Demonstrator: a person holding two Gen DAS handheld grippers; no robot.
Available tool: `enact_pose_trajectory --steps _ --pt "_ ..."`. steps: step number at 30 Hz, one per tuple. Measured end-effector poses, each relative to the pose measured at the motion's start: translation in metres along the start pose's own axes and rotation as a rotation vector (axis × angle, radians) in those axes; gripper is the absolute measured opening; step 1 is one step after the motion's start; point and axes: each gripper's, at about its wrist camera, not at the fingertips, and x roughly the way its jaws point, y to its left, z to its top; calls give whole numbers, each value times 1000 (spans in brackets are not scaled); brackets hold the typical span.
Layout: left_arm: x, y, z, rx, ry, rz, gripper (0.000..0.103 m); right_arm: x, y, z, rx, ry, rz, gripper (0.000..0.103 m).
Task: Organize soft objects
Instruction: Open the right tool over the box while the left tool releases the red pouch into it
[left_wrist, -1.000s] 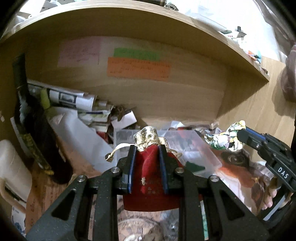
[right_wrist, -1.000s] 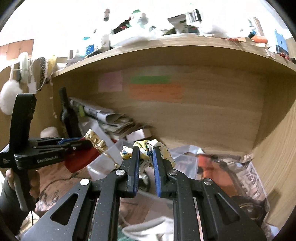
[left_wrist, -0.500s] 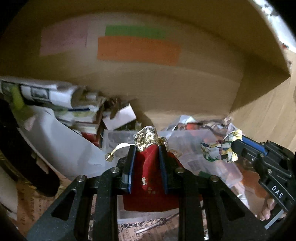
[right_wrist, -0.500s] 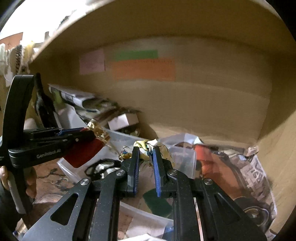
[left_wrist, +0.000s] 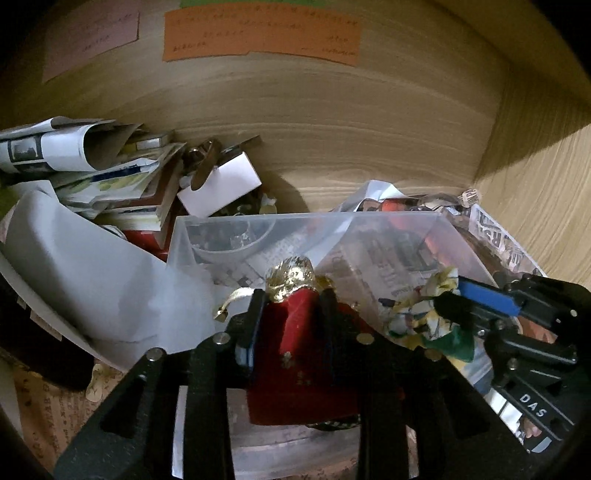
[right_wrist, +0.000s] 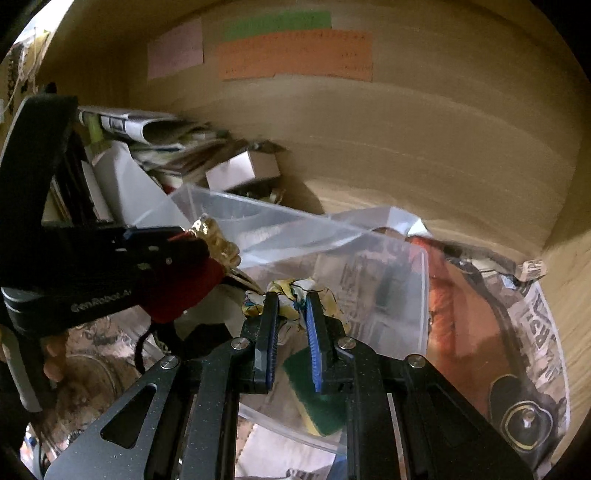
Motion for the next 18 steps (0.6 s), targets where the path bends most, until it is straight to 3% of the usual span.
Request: enact_pose_trajectory --steps 5,10,18 --pt "-8 1 -4 -1 8 -14 46 2 -3 0 6 17 -4 27" --pt "-29 -1 -6 7 -33 -17 55 -9 -2 1 12 -21 -15 55" --pt "-81 -3 -11 31 -132 -25 72 -56 1 3 33 -145 -26 71"
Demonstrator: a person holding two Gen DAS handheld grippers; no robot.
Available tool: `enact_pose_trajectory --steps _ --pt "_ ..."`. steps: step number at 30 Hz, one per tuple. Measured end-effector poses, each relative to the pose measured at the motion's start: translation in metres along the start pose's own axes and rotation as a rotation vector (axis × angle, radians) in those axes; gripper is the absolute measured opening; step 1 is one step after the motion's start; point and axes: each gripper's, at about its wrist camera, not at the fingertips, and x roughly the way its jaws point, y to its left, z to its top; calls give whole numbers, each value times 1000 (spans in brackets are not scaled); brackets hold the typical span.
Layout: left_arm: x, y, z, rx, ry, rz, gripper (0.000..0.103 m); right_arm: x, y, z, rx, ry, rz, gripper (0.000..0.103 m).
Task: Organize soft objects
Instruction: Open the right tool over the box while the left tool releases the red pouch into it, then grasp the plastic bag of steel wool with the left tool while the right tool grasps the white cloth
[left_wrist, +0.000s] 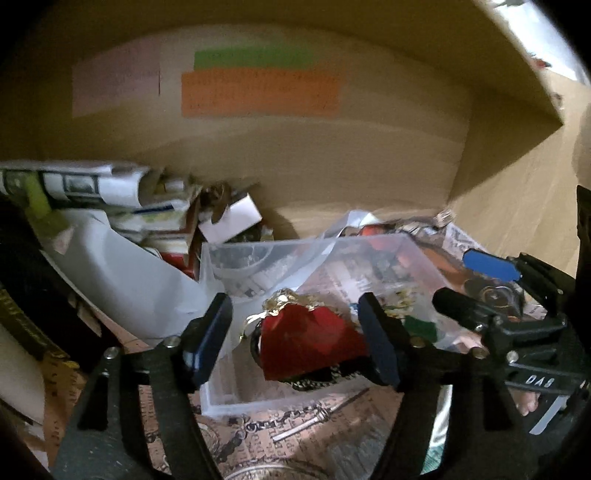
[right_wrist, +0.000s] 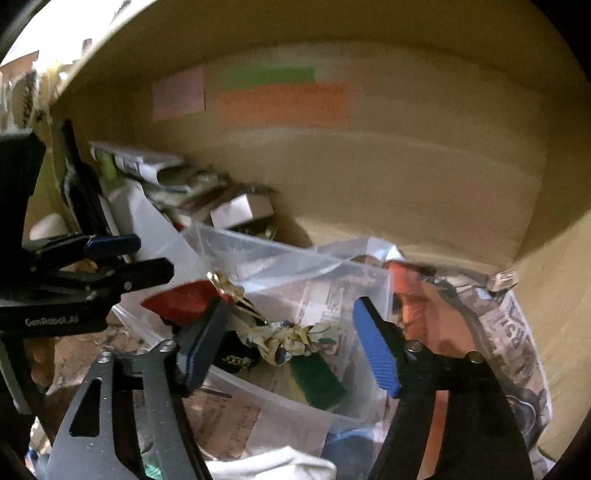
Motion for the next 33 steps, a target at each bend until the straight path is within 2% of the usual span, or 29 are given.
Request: enact_pose_trajectory --steps 5,11,22,33 --pt "-27 -8 -9 23 -39 -8 75 -33 6 0 -11 -76 -16 75" --pt "-49 -18 -26 39 -52 -30 80 -57 5 -15 -7 -99 -19 76" --pt "-47 -32 -65 17 52 -88 80 -62 2 -57 46 -23 -12 76" --pt "-20 -40 -101 15 181 -122 80 -39 0 -93 103 102 20 76"
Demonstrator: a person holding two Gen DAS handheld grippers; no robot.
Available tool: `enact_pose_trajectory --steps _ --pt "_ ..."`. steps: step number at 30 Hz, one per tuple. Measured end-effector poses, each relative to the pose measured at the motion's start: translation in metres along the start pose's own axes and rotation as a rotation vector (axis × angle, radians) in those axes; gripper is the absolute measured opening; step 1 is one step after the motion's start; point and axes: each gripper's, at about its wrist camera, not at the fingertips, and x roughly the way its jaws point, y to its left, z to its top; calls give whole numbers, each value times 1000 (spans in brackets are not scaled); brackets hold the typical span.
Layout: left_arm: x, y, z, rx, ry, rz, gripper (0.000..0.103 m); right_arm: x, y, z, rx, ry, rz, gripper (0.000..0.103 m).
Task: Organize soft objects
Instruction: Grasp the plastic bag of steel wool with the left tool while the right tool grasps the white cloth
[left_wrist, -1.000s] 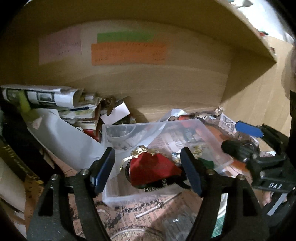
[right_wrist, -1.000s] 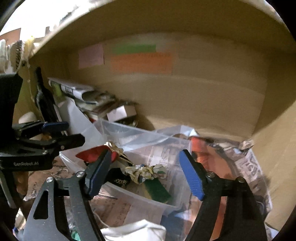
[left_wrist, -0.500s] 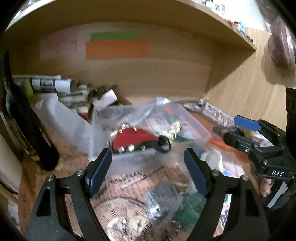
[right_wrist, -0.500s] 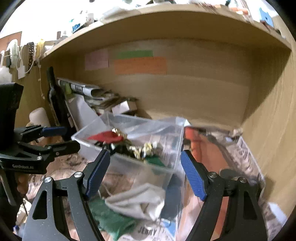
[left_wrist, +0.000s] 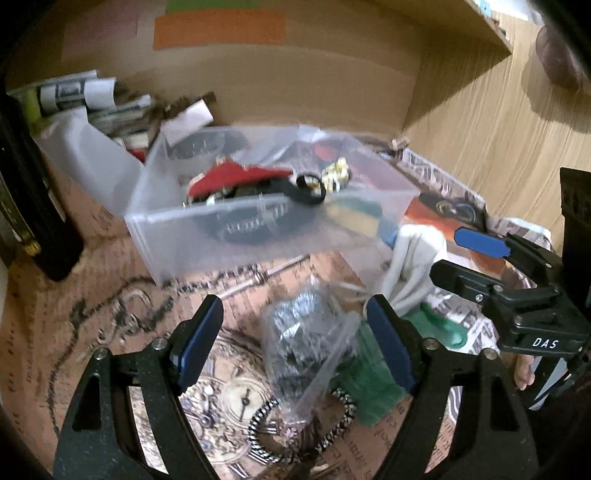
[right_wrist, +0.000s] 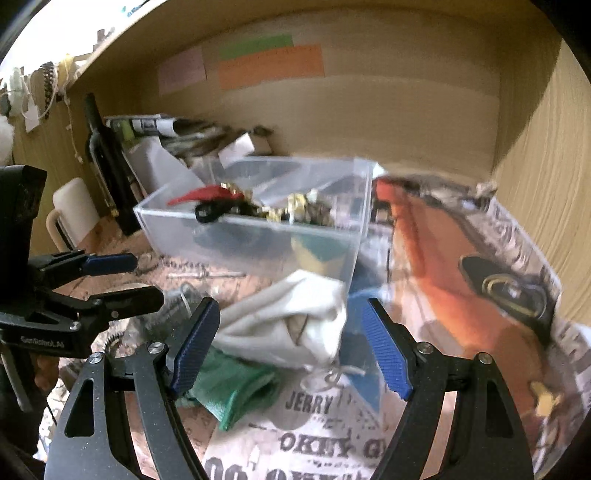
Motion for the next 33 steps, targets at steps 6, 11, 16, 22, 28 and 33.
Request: enact_pose_trajectory --steps 6,11,16,22,28,33 --pt "18 4 -11 -26 58 -22 80 17 -2 -9 22 52 10 76" --pt "26 12 -17 -59 84 -47 71 24 -4 -12 29 64 26 73" --pt "24 17 -18 -78 80 -75 51 26 -3 -13 24 66 28 46" --pt "14 21 -18 -70 43 -62 36 22 -4 -13 30 39 25 24" --pt "-2 27 -10 -72 -3 -49 32 6 -4 -7 28 -20 13 19" --pt "-22 31 -3 -77 -63 -46 31 -15 1 6 10 -97 14 19"
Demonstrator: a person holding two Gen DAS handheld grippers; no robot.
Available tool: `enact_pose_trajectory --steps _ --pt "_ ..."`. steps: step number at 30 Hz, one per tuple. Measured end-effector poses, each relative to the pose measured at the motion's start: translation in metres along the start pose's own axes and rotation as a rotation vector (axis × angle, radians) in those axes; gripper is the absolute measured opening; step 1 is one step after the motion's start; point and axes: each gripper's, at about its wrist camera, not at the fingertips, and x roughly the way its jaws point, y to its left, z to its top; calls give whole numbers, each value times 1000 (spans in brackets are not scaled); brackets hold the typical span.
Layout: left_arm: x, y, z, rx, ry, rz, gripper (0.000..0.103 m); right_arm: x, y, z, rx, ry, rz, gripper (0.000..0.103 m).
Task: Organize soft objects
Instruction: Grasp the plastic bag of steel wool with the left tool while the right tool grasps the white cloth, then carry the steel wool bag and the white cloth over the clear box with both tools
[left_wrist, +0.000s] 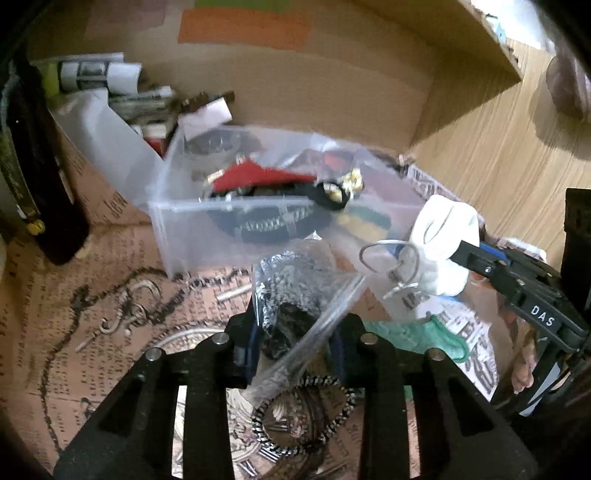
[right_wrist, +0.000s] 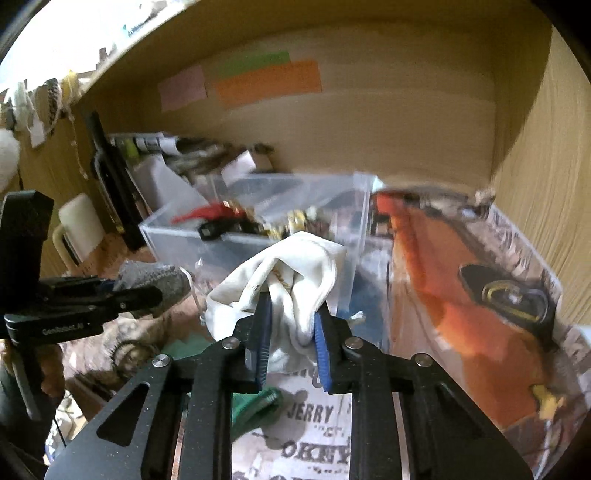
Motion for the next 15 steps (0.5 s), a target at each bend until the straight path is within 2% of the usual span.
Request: enact_pose_trajectory --steps 8,15 --pt "-36 0 24 0 -118 14 31 -18 6 26 -35 -122 -26 19" --pt "-48 5 48 -5 -195 51 31 -20 5 50 -44 -184 -28 19"
